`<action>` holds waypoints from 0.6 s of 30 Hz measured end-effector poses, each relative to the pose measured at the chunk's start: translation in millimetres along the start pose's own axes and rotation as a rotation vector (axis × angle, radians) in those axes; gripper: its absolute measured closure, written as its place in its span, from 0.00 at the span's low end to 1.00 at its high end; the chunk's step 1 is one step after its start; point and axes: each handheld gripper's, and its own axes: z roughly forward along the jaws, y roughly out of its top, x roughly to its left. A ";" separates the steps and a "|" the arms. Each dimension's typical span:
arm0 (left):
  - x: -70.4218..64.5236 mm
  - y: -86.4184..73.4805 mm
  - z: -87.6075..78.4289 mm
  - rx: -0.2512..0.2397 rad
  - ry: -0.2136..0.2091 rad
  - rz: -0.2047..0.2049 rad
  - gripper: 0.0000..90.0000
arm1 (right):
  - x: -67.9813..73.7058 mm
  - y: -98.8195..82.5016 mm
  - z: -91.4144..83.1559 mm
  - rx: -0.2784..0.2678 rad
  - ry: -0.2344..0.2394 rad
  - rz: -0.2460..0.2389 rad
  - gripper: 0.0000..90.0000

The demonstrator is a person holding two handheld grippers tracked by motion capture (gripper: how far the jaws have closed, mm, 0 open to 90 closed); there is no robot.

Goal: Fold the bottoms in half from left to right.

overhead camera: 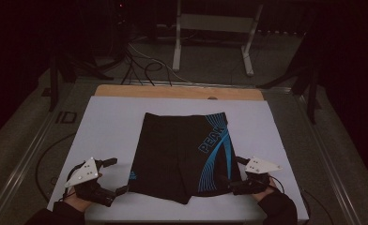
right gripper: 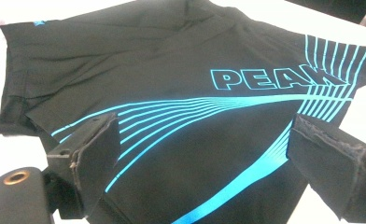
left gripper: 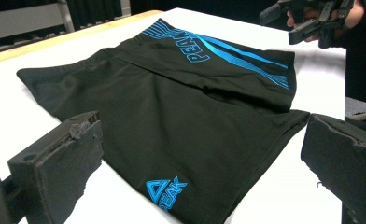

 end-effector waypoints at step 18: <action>-2.9 0.4 0.7 -0.005 -0.015 0.036 0.00 | 2.4 -0.4 -0.8 -0.001 0.010 -0.008 0.11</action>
